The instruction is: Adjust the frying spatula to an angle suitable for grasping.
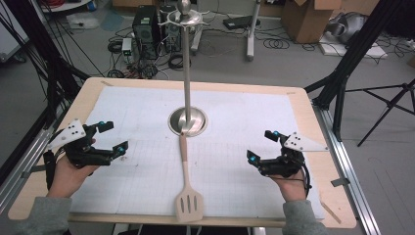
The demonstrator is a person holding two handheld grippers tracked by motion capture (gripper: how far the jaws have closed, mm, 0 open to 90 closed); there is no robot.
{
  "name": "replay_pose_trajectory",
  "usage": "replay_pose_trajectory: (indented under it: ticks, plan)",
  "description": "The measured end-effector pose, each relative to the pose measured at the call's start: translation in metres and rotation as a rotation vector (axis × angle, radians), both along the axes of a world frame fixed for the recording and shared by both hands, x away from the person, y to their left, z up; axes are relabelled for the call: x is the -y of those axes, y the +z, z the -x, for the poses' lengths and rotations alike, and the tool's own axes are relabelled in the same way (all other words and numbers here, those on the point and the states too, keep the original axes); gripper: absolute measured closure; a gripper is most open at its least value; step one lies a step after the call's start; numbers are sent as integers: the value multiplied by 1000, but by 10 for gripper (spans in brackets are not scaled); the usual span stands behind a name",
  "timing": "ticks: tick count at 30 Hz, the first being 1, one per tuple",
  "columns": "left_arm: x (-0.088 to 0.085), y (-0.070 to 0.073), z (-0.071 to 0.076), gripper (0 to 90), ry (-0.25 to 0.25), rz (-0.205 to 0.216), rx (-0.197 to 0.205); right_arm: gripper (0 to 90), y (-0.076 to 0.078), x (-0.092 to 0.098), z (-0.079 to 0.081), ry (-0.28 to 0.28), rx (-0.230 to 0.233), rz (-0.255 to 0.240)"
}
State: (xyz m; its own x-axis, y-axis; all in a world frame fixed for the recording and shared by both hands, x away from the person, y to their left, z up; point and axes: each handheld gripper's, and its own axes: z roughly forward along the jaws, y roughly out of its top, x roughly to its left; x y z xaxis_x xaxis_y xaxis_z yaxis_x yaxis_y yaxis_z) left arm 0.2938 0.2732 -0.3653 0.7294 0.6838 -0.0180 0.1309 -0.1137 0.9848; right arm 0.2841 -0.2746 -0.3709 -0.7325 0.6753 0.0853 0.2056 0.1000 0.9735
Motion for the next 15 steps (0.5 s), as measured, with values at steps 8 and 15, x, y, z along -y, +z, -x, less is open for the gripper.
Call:
replay_pose_trajectory:
  ticks: [8, 15]
  plan:
    - [-9, 4, 5, 159, -23, 89, -43, 11, -7, -6, 0, 18, -14, 26]
    - [-7, 7, 6, 222, -78, 75, -35, 11, -11, -13, -2, 38, -30, 67]
